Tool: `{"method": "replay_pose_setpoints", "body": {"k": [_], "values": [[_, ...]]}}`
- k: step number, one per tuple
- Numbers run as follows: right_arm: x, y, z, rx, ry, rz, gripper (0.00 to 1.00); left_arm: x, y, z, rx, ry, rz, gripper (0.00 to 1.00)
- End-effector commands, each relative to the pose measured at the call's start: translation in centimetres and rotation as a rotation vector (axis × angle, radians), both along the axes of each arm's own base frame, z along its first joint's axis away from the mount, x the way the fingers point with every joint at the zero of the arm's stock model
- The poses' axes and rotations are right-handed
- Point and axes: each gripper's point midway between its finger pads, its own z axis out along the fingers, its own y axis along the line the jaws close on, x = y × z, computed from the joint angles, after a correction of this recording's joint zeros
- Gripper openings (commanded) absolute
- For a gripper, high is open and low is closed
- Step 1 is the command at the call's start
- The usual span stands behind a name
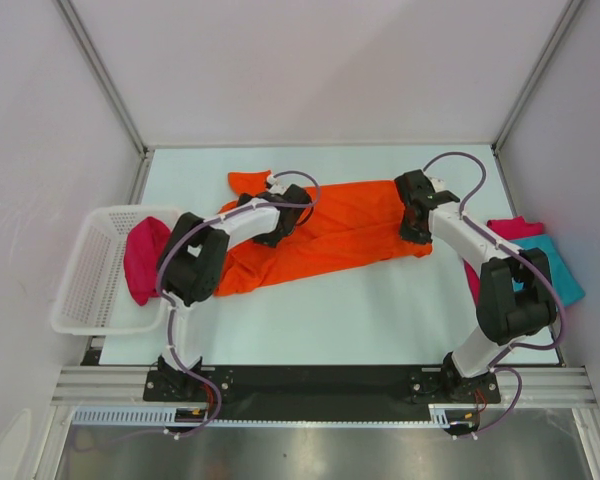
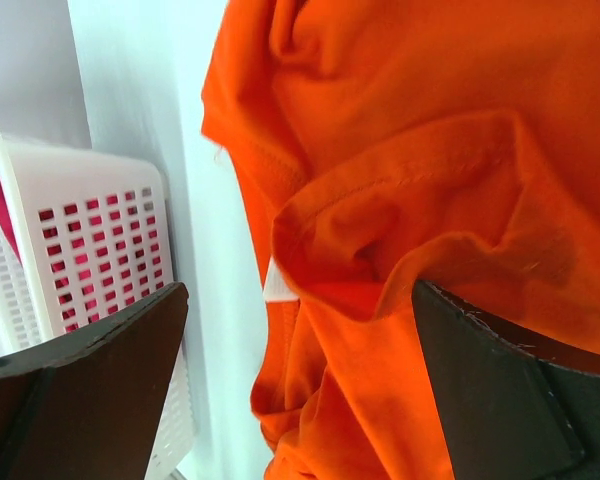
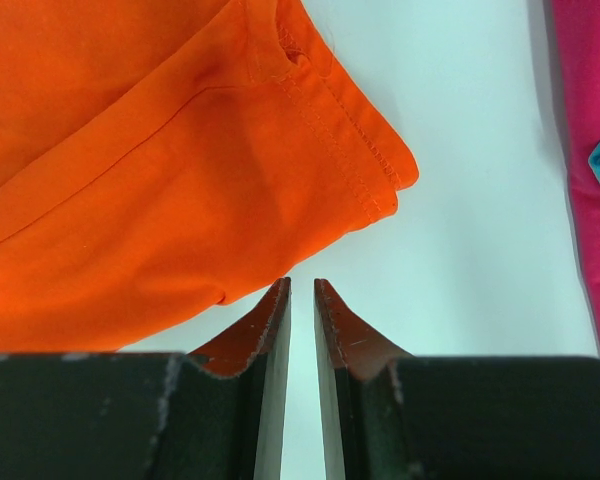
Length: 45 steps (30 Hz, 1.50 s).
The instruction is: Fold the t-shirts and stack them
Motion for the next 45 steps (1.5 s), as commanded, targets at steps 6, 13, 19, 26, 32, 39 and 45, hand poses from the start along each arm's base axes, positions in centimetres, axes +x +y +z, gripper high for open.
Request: {"method": "replay_pose_setpoints", "body": {"k": [6, 13, 19, 26, 32, 39, 45], "values": [[0.0, -0.3, 0.6, -0.029, -0.018, 0.001, 0.20, 3.9, 0.2, 2.1, -0.003, -0.066, 0.016, 1.00], [0.1, -0.2, 0.3, -0.028, -0.015, 0.005, 0.20, 3.2, 1.4, 2.9, -0.034, -0.088, 0.069, 1.00], [1.0, 0.2, -0.9, -0.005, -0.004, 0.014, 0.23, -1.6, -0.3, 3.3, -0.209, -0.071, 0.056, 1.00], [3.8, 0.3, -3.5, 0.021, 0.053, -0.002, 0.29, -8.0, -1.0, 2.9, -0.231, -0.020, 0.027, 0.99], [5.2, 0.0, -5.5, 0.051, 0.086, -0.039, 0.32, -9.6, -0.8, 2.7, -0.238, -0.018, 0.031, 1.00], [4.9, -2.3, -5.7, -0.001, 0.099, -0.104, 0.32, -9.3, -1.0, 1.8, -0.220, -0.005, 0.032, 1.00], [3.6, -2.8, -4.8, -0.006, 0.089, -0.121, 0.32, -8.9, -1.2, 1.4, -0.224, -0.008, 0.026, 0.99]]}}
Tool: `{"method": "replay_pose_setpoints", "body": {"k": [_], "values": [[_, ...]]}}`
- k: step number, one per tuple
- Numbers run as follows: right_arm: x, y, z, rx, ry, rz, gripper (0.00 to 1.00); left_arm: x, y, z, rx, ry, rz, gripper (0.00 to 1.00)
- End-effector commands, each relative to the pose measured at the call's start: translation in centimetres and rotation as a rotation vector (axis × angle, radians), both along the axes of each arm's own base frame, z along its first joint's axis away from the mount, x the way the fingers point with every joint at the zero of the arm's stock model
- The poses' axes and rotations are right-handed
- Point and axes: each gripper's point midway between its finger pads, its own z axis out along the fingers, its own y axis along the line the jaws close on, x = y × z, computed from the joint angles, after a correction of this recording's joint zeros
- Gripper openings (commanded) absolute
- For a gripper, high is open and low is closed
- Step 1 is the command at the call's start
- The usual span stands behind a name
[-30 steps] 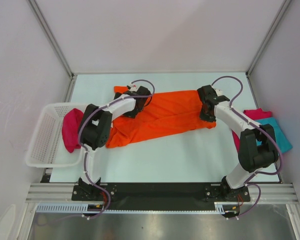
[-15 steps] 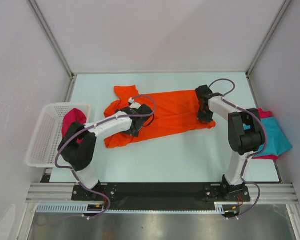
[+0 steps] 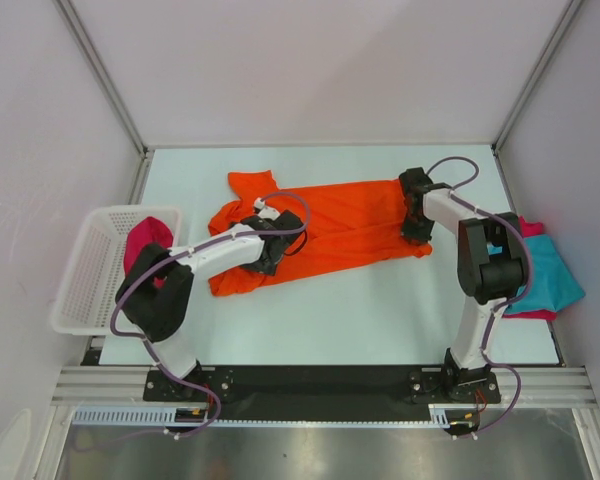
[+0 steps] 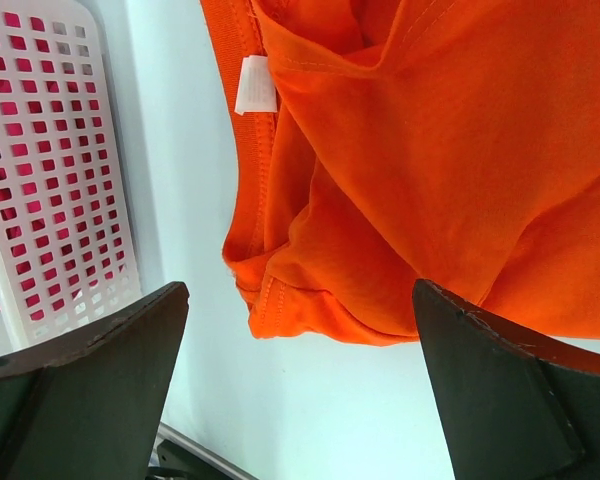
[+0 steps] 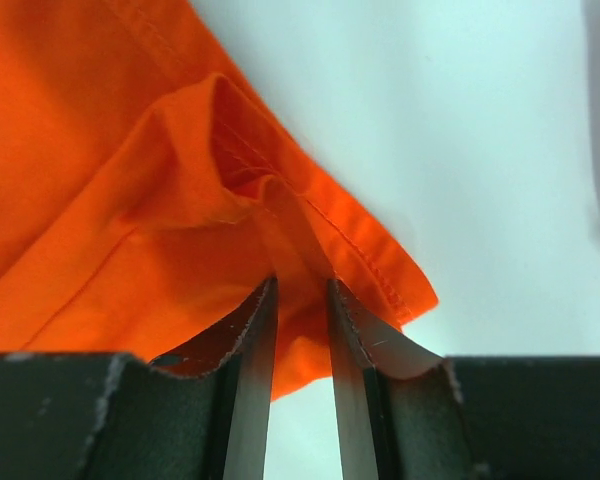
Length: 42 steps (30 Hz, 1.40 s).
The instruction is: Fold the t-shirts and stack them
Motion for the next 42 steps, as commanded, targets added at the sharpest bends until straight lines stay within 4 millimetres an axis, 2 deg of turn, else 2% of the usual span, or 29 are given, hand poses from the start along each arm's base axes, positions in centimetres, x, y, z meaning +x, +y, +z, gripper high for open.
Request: {"method": "replay_pose_setpoints", "body": {"k": [1, 4, 8, 9, 11, 12, 14, 15, 16, 17, 18, 19, 20, 21, 23, 24, 25, 26, 27, 29, 30, 32, 33, 37, 38, 42], "values": [[-0.4, -0.5, 2.2, -0.020, -0.053, -0.037, 0.32, 0.6, -0.3, 0.0, -0.029, -0.029, 0.018, 0.99], [-0.3, 0.1, 3.5, -0.025, -0.089, -0.029, 0.32, 1.6, -0.1, 0.3, -0.056, -0.043, 0.041, 0.99], [1.8, 0.5, 6.0, -0.022, -0.153, -0.018, 0.33, 4.5, 0.5, 1.7, -0.104, -0.077, 0.068, 1.00], [3.3, 0.7, 7.1, -0.013, -0.183, -0.018, 0.33, 6.2, 0.8, 3.1, -0.109, -0.116, 0.079, 1.00], [4.2, 0.8, 7.9, -0.016, -0.187, -0.012, 0.33, 8.1, 2.3, 4.2, 0.028, -0.127, 0.042, 1.00], [5.5, 1.1, 9.5, -0.009, -0.231, -0.012, 0.33, 9.6, 2.4, 5.7, 0.078, -0.144, 0.009, 1.00], [6.9, 1.3, 10.3, -0.005, -0.275, -0.006, 0.38, 11.7, 2.7, 5.5, 0.122, -0.150, -0.012, 1.00], [7.5, 1.6, 10.6, 0.016, -0.297, 0.001, 0.40, 12.9, 2.5, 6.2, 0.118, -0.161, -0.034, 1.00], [8.1, 2.1, 10.7, 0.050, -0.314, 0.009, 0.43, 14.0, 2.2, 6.0, 0.087, -0.176, -0.036, 1.00], [9.0, 2.0, 10.9, 0.091, -0.344, -0.001, 0.43, 14.8, 2.3, 5.5, 0.015, -0.162, -0.034, 1.00], [9.3, 2.9, 10.9, 0.176, -0.348, 0.001, 0.43, 15.9, 2.1, 6.2, -0.035, -0.190, -0.026, 1.00], [9.8, 3.0, 10.8, 0.209, -0.367, -0.004, 0.42, 16.6, 2.0, 5.8, -0.064, -0.188, -0.022, 1.00], [10.2, 2.7, 10.7, 0.225, -0.372, -0.013, 0.42, 17.4, 2.4, 5.9, -0.088, -0.188, -0.016, 1.00], [10.4, 2.7, 10.7, 0.237, -0.377, -0.016, 0.42, 18.5, 2.2, 6.8, -0.113, -0.202, -0.025, 1.00], [11.2, 2.3, 10.6, 0.227, -0.394, -0.020, 0.42, 19.9, 2.7, 5.6, -0.189, -0.161, -0.018, 1.00], [11.4, 2.0, 10.6, 0.220, -0.396, -0.023, 0.42, 20.8, 3.0, 6.5, -0.221, -0.180, 0.008, 1.00], [11.6, 2.0, 10.6, 0.216, -0.400, -0.024, 0.42, 21.4, 3.4, 5.5, -0.240, -0.158, 0.025, 1.00], [11.9, 1.6, 10.7, 0.212, -0.406, -0.033, 0.42, 22.0, 4.3, 5.3, -0.281, -0.155, 0.047, 1.00], [12.0, 1.6, 10.8, 0.211, -0.410, -0.034, 0.42, 22.7, 3.4, 5.0, -0.375, -0.146, 0.040, 1.00], [12.2, 1.5, 11.2, 0.207, -0.423, -0.031, 0.42, 23.7, 3.5, 4.9, -0.483, -0.146, 0.055, 1.00], [12.2, 1.5, 11.3, 0.204, -0.428, -0.031, 0.42, 23.8, 2.6, 3.9, -0.554, -0.112, 0.043, 1.00], [12.3, 1.4, 11.4, 0.192, -0.433, -0.026, 0.42, 24.6, 2.9, 3.6, -0.652, -0.108, 0.071, 1.00], [12.3, 1.3, 11.4, 0.185, -0.433, -0.026, 0.42, 24.6, 1.8, 2.9, -0.737, -0.074, 0.056, 0.99], [12.4, 0.9, 11.0, 0.159, -0.425, -0.025, 0.42, 25.6, 2.5, 2.2, -0.774, -0.083, 0.089, 0.99], [12.4, 0.9, 10.9, 0.155, -0.425, -0.025, 0.42, 26.1, 2.3, 2.6, -0.789, -0.095, 0.079, 1.00], [12.7, 0.7, 10.7, 0.141, -0.424, -0.026, 0.42, 27.2, 1.9, 1.4, -0.865, -0.082, 0.092, 1.00]]}}
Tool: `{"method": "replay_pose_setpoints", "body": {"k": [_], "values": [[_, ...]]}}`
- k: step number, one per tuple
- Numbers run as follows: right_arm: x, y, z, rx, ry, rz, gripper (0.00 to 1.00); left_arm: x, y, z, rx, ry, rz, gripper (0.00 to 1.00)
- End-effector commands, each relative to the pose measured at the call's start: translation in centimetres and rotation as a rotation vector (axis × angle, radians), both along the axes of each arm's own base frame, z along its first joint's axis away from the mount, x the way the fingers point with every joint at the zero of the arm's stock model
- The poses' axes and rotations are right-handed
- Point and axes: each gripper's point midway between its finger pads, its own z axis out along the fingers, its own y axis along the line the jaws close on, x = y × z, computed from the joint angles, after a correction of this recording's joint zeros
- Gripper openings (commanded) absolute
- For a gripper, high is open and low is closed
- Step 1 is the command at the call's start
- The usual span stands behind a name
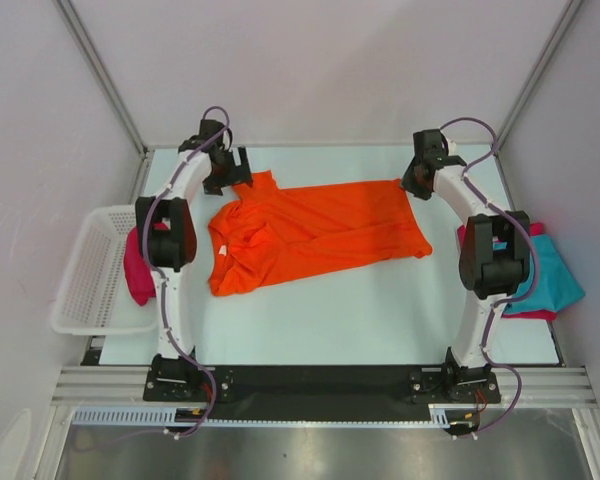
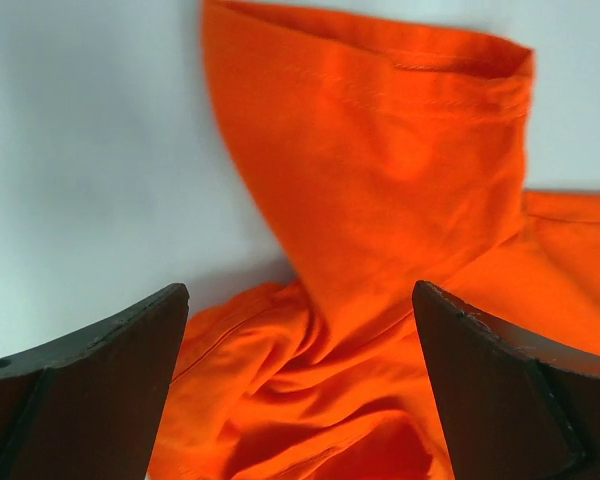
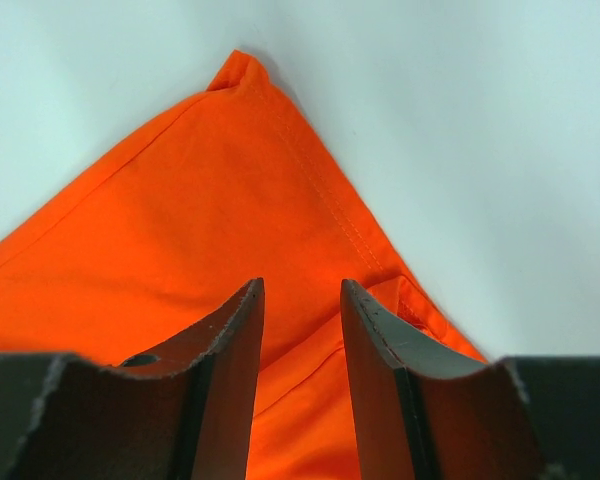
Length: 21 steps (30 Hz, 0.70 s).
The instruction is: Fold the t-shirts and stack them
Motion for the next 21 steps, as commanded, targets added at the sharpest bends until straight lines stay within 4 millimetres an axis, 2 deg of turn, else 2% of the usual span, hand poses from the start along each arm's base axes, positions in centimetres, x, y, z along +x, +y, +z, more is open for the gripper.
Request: {"method": "replay_pose_setpoints", "body": {"k": [1, 8, 13, 16, 21], "values": [[2.0, -0.5, 2.1, -0.036, -0.077, -0.006, 0.42, 2.3, -2.5, 1.9, -0.155, -0.064, -0.021, 1.00], [2.1, -1.2, 2.4, -0.083, -0.076, -0.003, 0.43, 3.8, -2.2, 0.4, -0.161, -0.069, -0.001, 0.99], [1.9, -1.7, 2.9, -0.134, -0.088, -0.013, 0.44, 4.1, -0.7, 0.0, -0.215, -0.079, 0.036, 1.00], [1.7, -1.5, 3.4, -0.158, -0.102, 0.001, 0.45, 4.4, 0.3, -0.2, -0.219, -0.082, 0.058, 1.00], [0.8, -0.5, 3.1, -0.166, -0.079, 0.020, 0.45, 4.5, 1.2, -1.0, -0.203, -0.078, 0.086, 1.00]]}}
